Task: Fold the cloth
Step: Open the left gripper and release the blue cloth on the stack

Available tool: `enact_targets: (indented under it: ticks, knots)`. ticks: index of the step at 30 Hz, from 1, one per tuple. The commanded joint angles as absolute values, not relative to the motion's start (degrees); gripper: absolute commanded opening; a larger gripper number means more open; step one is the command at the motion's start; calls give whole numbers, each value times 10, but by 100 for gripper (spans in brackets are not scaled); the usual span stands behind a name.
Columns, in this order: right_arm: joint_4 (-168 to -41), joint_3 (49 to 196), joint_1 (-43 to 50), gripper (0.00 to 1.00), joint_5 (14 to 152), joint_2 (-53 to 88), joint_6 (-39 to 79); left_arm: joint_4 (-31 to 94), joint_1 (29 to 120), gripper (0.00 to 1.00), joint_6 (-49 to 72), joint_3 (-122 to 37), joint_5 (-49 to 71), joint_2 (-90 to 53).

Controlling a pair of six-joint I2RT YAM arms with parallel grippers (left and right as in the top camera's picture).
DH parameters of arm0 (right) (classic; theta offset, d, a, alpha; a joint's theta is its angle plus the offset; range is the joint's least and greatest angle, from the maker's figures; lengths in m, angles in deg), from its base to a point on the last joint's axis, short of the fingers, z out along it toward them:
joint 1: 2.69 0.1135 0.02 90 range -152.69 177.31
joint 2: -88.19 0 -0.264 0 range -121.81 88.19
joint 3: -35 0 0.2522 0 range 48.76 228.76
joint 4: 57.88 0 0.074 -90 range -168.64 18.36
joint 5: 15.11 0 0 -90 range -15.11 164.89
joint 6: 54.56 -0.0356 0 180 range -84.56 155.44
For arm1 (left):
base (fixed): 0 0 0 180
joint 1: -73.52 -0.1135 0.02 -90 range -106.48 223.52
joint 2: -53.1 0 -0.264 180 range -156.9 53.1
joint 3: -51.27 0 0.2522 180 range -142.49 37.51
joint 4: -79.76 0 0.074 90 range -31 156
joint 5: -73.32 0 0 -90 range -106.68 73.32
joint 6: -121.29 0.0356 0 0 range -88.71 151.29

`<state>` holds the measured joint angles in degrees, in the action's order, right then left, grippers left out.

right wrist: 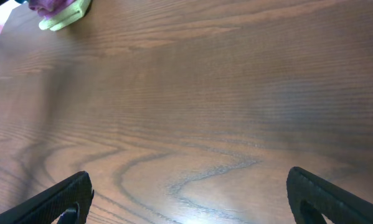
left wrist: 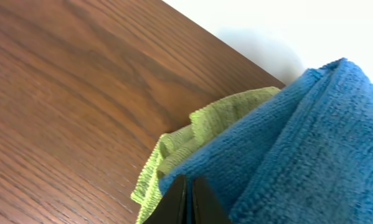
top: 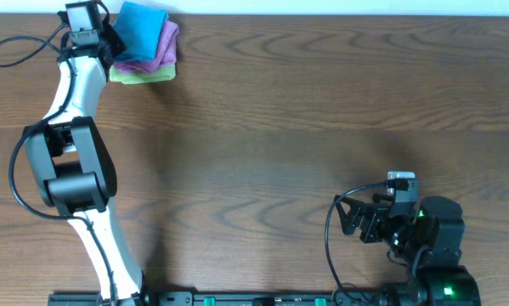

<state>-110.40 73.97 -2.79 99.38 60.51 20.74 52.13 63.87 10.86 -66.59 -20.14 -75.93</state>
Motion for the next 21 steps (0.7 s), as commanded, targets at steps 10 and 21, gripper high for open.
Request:
enact_targets:
  ticks: [10,21]
  knots:
    - [-1104,736,-31,99,1000,608,200,498,636,37,166,-682,-211,-675]
    - [-1104,736,-31,99,1000,608,200,375,642,95,197,-682,-200,-586]
